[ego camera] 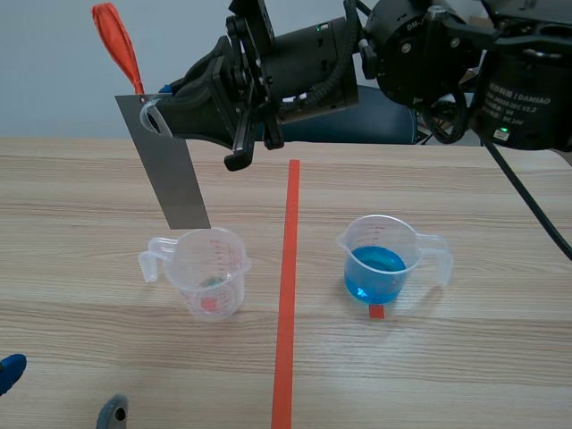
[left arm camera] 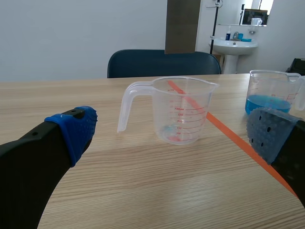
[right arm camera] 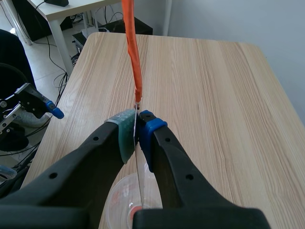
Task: Do the redox reaction experiment. move the plate over the blue solution
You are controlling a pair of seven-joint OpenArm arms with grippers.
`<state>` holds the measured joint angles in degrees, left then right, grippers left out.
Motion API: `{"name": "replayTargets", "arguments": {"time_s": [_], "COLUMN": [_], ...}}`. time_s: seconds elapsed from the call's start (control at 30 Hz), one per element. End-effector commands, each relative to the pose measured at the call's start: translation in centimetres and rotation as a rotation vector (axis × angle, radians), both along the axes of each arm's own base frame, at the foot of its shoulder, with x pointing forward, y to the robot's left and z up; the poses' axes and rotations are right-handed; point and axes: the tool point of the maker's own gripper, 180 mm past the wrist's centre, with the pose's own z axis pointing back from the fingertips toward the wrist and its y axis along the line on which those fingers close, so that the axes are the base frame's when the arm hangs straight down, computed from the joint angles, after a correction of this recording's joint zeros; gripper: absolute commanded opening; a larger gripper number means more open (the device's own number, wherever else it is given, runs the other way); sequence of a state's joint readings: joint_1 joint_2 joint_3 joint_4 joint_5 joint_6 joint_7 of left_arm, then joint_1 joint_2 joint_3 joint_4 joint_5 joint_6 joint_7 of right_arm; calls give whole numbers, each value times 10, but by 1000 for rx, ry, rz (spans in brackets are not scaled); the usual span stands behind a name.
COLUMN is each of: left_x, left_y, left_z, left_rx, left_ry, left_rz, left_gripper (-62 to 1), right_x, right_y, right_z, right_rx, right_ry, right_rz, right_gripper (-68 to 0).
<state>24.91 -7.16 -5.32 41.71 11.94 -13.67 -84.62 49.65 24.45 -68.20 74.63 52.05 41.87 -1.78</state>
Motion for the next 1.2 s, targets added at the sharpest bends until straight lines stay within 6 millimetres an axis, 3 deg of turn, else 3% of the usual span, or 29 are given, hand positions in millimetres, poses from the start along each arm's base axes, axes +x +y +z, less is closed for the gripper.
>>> {"name": "replayTargets", "arguments": {"time_s": [0.0,0.8,1.17], "left_x": [1,1,1], "left_y": [5,5,5], "left_z": [5,5,5], "left_rx": [2,2,2], "left_ry": [-23,-23,-24], "left_rz": [5,5,5], "left_gripper": [14,14,14], "right_x": [1,3,0], "right_y": [1,0,-19], "right_z": [19,22,33], "right_rx": [41,48,72], "right_ry": [-21,-19,-22], "right_rz": [15,13,3], "right_gripper": [-669,-669,-669]}}
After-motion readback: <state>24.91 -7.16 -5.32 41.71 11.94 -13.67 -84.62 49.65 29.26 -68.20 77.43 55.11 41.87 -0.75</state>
